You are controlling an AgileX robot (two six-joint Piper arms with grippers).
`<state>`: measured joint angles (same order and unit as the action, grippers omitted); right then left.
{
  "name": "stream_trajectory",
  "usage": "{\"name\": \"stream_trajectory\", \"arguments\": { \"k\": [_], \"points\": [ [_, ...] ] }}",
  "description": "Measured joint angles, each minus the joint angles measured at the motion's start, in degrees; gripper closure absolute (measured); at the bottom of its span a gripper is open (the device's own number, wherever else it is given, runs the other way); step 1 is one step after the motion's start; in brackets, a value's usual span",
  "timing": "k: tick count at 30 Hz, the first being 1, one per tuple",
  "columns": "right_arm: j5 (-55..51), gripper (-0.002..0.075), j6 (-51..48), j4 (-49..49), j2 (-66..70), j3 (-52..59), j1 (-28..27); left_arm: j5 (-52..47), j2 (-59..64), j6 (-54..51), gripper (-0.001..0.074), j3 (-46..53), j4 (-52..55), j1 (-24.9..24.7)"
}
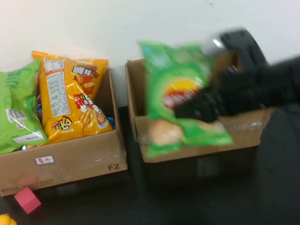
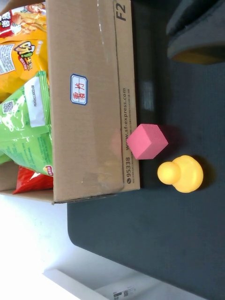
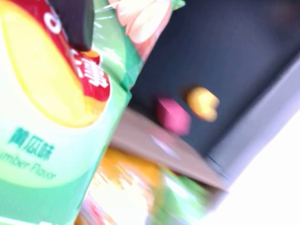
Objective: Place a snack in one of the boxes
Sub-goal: Place the potato chip in the potato chip box
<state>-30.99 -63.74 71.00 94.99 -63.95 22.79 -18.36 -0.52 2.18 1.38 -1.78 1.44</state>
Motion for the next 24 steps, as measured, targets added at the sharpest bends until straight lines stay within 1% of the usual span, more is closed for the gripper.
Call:
{"name": "stream_trajectory", "arguments": {
  "k": [4,9,17,24],
  "points": [
    [-1.1,0.0442,-6.0,1.9,0.4,-7.8,4.7,0.0,0.0,0.0,0.0736,0.0,0.0,0.0],
    [-1.2,0.0442,-11.7,1.9,4.8,-16.0,7.9,0.0,0.0,0.0,0.0736,0.0,0.1,0.0],
    [0.0,0.0442,-12.7,1.8,18.7,-33.0,11.4,-0.1,0.0,-0.1,0.0736,0.0,0.1,0.0],
    [2.1,0.0442,-12.6,1.9,34.2,-52.5,12.4,-0.1,0.0,-0.1,0.0736,0.0,0.1,0.0]
  ]
}}
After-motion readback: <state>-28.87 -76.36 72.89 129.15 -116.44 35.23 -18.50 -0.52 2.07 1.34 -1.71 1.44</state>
